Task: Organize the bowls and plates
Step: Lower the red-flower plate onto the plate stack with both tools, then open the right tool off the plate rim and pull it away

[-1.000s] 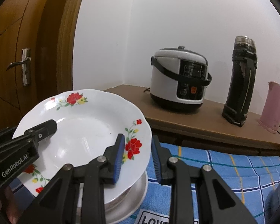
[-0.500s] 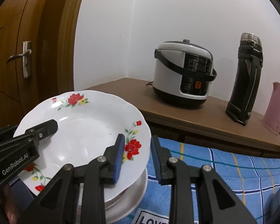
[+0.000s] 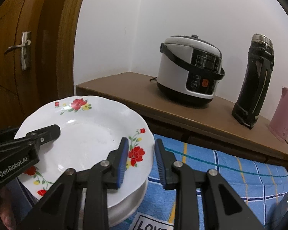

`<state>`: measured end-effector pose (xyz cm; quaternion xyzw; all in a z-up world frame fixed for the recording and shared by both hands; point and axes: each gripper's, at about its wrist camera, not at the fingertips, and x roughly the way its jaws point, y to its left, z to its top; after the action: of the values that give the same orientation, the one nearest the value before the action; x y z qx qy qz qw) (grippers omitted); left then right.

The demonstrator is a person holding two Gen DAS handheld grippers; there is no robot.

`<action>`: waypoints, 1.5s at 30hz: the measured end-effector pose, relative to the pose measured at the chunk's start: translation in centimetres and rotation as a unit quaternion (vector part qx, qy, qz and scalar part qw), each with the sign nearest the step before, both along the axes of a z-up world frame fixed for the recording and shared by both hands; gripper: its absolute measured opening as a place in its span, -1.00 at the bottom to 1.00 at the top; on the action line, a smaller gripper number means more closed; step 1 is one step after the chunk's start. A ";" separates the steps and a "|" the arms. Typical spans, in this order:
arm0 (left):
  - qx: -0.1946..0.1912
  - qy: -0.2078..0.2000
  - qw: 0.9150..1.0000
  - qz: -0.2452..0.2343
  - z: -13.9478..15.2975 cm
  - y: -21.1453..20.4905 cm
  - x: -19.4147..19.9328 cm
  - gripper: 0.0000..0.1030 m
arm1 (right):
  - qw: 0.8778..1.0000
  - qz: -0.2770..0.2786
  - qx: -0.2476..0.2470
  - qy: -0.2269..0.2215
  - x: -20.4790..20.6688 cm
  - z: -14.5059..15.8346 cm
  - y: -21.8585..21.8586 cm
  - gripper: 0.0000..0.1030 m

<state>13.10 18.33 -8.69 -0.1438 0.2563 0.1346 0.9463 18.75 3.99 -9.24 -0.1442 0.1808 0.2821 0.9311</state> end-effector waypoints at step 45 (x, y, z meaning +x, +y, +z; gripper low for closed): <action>-0.010 0.066 0.997 0.026 -1.3 1.3 0.7 -0.57 | 0.992 -0.038 0.067 0.097 3.8 -1.6 -3.7 0.01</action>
<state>13.78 19.66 -9.98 -0.1510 0.3157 0.1658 0.9220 22.55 0.34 -10.86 -0.0458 0.2565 0.2705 0.9268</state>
